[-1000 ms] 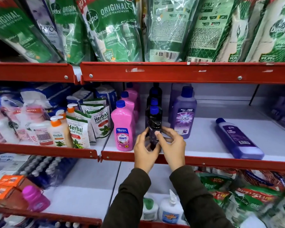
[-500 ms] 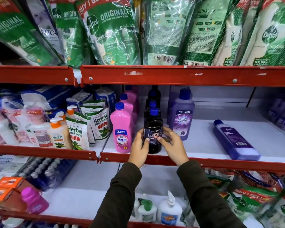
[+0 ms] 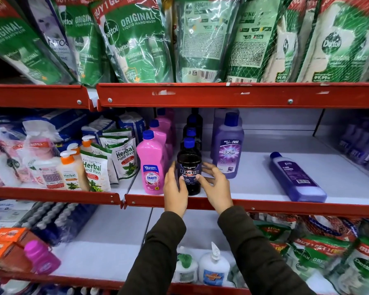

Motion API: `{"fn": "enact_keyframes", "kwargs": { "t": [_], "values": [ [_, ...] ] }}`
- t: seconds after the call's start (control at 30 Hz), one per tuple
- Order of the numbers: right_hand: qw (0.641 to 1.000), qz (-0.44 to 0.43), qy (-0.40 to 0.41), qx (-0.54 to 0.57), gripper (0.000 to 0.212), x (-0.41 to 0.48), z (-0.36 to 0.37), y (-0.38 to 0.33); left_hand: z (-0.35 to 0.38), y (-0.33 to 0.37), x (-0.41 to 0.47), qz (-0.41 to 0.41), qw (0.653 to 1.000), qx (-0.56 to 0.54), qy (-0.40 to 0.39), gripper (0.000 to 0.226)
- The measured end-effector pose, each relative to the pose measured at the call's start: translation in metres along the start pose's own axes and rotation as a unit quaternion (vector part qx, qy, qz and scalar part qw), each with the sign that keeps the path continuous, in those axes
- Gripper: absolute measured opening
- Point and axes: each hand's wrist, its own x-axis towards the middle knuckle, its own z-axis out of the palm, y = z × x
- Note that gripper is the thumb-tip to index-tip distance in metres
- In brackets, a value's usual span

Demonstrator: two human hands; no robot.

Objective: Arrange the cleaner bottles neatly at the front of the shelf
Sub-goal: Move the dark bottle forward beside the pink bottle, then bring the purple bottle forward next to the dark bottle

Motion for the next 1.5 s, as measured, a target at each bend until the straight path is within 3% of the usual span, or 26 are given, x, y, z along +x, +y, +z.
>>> {"fn": "enact_keyframes", "kwargs": {
  "t": [0.17, 0.23, 0.3, 0.43, 0.53, 0.6, 0.7, 0.8, 0.97, 1.1, 1.2, 1.33, 1.5],
  "values": [
    [0.997, -0.046, 0.066, -0.020, 0.033, -0.002, -0.021, -0.010, 0.003, 0.007, -0.009, 0.078, 0.984, 0.030, 0.155, 0.049],
    [0.993, -0.060, 0.093, -0.031, 0.029, 0.001, -0.035, -0.014, 0.009, 0.008, -0.013, 0.101, 0.979, 0.062, 0.168, 0.045],
    [0.989, -0.053, 0.132, -0.051, 0.029, 0.004, -0.131, -0.005, 0.089, 0.037, -0.043, 0.115, 0.982, 0.076, 0.132, 0.041],
    [0.978, -0.049, 0.153, -0.133, 0.028, 0.014, -0.162, -0.006, 0.101, 0.049, -0.042, 0.148, 0.982, 0.071, 0.092, 0.034],
    [0.958, -0.013, 0.185, -0.218, 0.029, 0.025, -0.191, -0.001, 0.127, 0.050, -0.038, 0.132, 0.990, 0.051, 0.003, 0.032],
    [0.938, 0.054, 0.173, -0.296, 0.032, 0.035, -0.232, 0.011, 0.168, 0.054, -0.038, 0.069, 0.993, 0.037, -0.087, 0.038],
    [0.910, 0.181, 0.104, -0.358, 0.036, 0.052, -0.279, 0.033, 0.226, 0.057, -0.029, -0.096, 0.973, 0.044, -0.207, 0.047],
    [0.918, 0.233, 0.064, -0.314, 0.050, 0.066, -0.298, 0.049, 0.268, 0.054, -0.019, -0.175, 0.943, 0.074, -0.274, 0.036],
    [0.956, 0.243, 0.089, -0.140, 0.059, 0.072, -0.311, 0.067, 0.302, 0.050, -0.005, -0.234, 0.936, 0.063, -0.254, 0.042],
    [0.966, 0.222, 0.130, -0.009, 0.054, 0.067, -0.312, 0.063, 0.303, 0.049, -0.008, -0.256, 0.940, -0.023, -0.226, 0.036],
    [0.974, 0.180, 0.129, 0.059, 0.051, 0.059, -0.305, 0.044, 0.293, 0.057, -0.012, -0.232, 0.950, -0.103, -0.183, 0.035],
    [0.990, 0.086, 0.100, 0.044, 0.055, 0.050, -0.289, 0.017, 0.265, 0.070, -0.016, -0.138, 0.966, -0.157, -0.154, 0.039],
    [0.997, 0.031, 0.061, 0.042, 0.059, 0.044, -0.243, -0.003, 0.210, 0.072, -0.016, -0.080, 0.975, -0.169, -0.121, 0.046]
  ]
}}
